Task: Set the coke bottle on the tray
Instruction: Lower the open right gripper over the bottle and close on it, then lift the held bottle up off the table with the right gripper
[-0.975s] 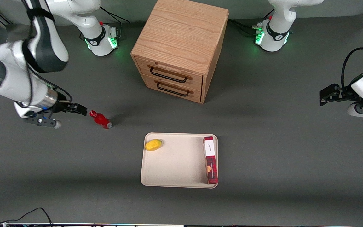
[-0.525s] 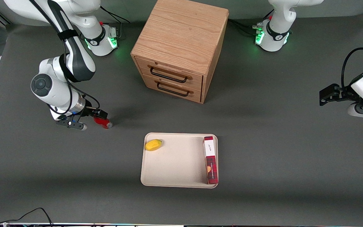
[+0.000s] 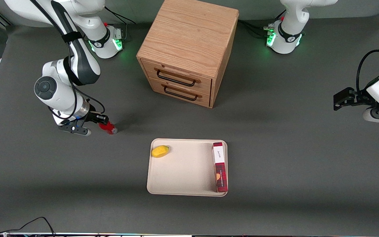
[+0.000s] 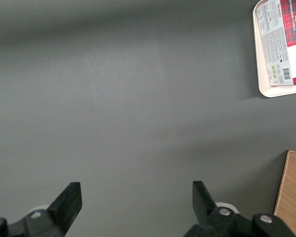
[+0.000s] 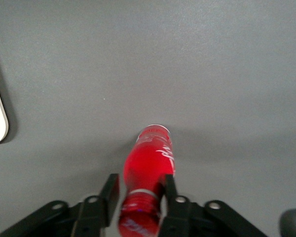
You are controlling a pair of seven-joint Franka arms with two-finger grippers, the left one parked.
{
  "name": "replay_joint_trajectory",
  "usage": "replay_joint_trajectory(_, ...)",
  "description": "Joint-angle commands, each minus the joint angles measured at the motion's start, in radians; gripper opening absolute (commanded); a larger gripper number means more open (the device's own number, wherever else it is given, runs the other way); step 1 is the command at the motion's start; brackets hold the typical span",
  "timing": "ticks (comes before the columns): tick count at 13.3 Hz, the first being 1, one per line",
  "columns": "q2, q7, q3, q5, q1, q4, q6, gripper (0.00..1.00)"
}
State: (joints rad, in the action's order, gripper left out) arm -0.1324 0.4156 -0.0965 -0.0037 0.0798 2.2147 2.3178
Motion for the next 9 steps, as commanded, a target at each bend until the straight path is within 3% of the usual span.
replay_joint_trajectory(1,0.04,0.009,-0.005,-0.019,0.003,0.022,0.005,0.0)
replay_joint_trajectory(3,0.077,-0.026,-0.005,-0.025,0.0,-0.039,-0.108,0.0)
replay_joint_trajectory(5,0.123,-0.127,0.007,-0.025,-0.009,-0.192,-0.347,0.0)
replay_joint_trajectory(9,0.067,-0.224,0.038,0.008,-0.003,-0.62,-0.741,0.0)
